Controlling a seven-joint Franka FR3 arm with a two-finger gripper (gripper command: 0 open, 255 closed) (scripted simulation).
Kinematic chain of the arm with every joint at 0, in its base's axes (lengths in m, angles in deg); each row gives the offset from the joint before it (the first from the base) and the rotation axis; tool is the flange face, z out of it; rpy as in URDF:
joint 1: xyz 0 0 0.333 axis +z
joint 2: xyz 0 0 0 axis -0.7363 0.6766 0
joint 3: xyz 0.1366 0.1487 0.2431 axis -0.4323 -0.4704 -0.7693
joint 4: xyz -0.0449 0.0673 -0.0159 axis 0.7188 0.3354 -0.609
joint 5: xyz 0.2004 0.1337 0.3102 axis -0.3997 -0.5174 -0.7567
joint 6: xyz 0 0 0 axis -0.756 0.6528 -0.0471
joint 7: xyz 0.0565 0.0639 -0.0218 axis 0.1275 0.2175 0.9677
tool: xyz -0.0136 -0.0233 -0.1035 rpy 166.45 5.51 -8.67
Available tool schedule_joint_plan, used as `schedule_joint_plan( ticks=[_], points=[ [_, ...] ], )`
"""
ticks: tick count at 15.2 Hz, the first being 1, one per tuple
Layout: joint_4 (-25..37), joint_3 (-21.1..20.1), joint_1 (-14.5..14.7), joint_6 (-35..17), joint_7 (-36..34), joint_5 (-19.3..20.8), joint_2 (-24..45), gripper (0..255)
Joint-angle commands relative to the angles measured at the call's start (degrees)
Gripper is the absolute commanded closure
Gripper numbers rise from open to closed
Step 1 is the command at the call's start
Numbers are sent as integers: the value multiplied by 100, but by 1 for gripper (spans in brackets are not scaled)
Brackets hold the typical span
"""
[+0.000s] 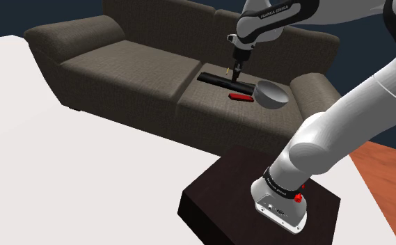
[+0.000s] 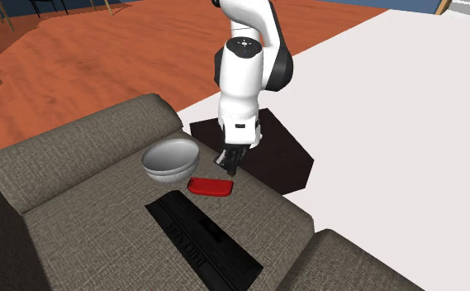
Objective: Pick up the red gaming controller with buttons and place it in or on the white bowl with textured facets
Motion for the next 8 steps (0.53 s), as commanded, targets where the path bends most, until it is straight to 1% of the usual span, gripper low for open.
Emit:
schedule_joint_plan(
  ticks=[1,2,5,8],
  points=[
    [0,0,0,0,0,0,0,255],
    [0,0,0,0,0,0,0,0],
    [-60,616,-4,-107,1510,-499,170,0],
    [84,1234,27,-64,3125,-1146,618,0]
  ],
)
